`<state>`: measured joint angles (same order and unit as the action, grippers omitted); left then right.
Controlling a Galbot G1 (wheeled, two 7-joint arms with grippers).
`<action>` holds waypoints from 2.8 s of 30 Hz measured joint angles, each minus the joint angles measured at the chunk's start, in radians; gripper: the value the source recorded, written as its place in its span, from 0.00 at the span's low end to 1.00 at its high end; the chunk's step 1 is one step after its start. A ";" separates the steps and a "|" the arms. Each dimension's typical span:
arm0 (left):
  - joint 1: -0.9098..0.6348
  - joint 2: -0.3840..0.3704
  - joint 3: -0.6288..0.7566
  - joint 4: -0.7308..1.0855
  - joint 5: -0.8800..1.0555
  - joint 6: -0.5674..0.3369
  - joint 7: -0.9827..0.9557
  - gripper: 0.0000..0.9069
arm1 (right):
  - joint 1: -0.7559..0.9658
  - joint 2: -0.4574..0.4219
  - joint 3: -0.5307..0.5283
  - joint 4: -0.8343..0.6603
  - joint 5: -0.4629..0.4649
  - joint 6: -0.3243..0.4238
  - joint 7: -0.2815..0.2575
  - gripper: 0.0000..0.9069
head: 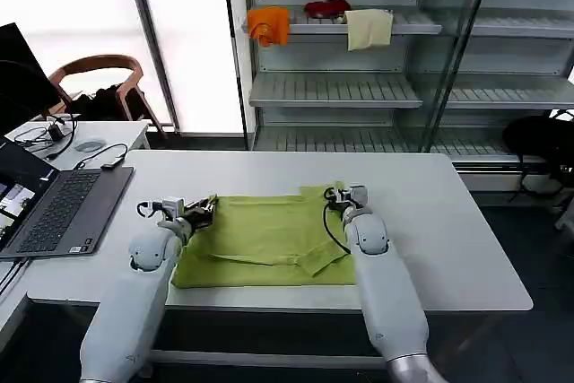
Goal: Fold and organize the clothes.
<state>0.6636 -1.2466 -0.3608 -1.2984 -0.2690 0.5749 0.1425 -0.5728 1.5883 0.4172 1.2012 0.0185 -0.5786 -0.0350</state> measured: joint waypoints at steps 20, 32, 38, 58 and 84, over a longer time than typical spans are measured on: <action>0.080 0.033 -0.048 -0.184 -0.082 0.004 -0.018 0.00 | -0.146 -0.064 -0.012 0.316 0.099 -0.011 0.030 0.00; 0.228 0.054 -0.096 -0.351 -0.099 0.000 0.002 0.00 | -0.358 -0.080 0.016 0.535 0.096 -0.005 0.004 0.00; 0.304 0.062 -0.111 -0.422 -0.087 -0.011 0.015 0.00 | -0.443 -0.084 0.023 0.604 0.087 -0.004 -0.010 0.00; 0.447 0.048 -0.146 -0.515 0.048 -0.023 0.018 1.00 | -0.567 -0.070 0.023 0.683 0.000 0.001 0.000 1.00; 0.560 -0.031 -0.190 -0.603 -0.010 -0.118 -0.114 1.00 | -0.559 -0.096 0.112 0.775 0.114 0.139 0.010 1.00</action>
<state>1.2238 -1.2775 -0.5507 -1.9009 -0.2790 0.4566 0.0287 -1.1318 1.4921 0.5288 1.9764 0.1328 -0.4393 -0.0246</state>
